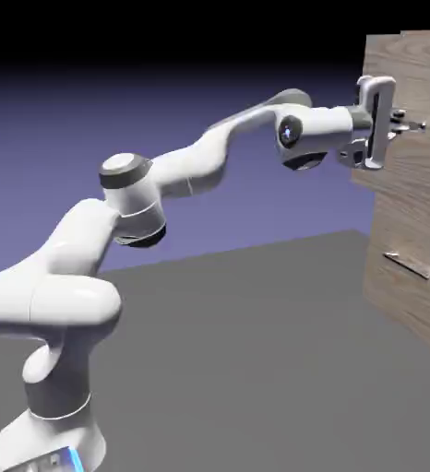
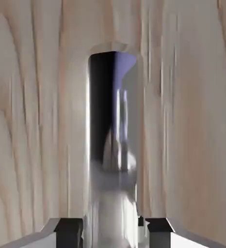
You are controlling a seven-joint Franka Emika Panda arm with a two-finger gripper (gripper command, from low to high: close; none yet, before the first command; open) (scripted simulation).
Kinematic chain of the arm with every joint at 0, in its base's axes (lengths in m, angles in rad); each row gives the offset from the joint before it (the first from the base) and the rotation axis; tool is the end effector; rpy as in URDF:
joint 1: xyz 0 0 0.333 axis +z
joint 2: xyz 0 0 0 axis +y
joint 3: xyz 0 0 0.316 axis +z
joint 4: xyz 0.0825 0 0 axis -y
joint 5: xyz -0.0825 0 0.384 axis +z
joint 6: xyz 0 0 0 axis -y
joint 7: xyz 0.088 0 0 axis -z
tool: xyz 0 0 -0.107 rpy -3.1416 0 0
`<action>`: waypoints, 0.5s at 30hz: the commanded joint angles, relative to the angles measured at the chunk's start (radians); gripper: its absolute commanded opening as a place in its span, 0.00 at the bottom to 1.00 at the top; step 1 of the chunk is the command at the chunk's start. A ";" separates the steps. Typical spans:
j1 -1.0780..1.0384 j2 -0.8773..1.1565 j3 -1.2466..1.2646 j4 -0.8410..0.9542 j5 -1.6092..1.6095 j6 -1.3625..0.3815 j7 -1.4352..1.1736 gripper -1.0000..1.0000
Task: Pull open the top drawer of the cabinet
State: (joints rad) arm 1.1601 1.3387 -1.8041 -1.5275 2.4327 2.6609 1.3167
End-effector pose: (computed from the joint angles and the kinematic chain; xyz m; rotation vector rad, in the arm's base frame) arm 0.6711 0.0923 0.5772 -0.6144 1.4816 -0.6139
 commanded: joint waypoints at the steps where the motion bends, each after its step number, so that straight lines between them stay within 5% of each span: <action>1: 0.027 0.000 -0.007 -0.036 0.005 -0.010 -0.013 0.00; 15: 0.433 0.020 -0.148 -0.544 -0.002 -0.118 -0.134 0.00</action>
State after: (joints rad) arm 1.5934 1.3585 -1.9522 -2.0710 2.4319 2.5431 1.1815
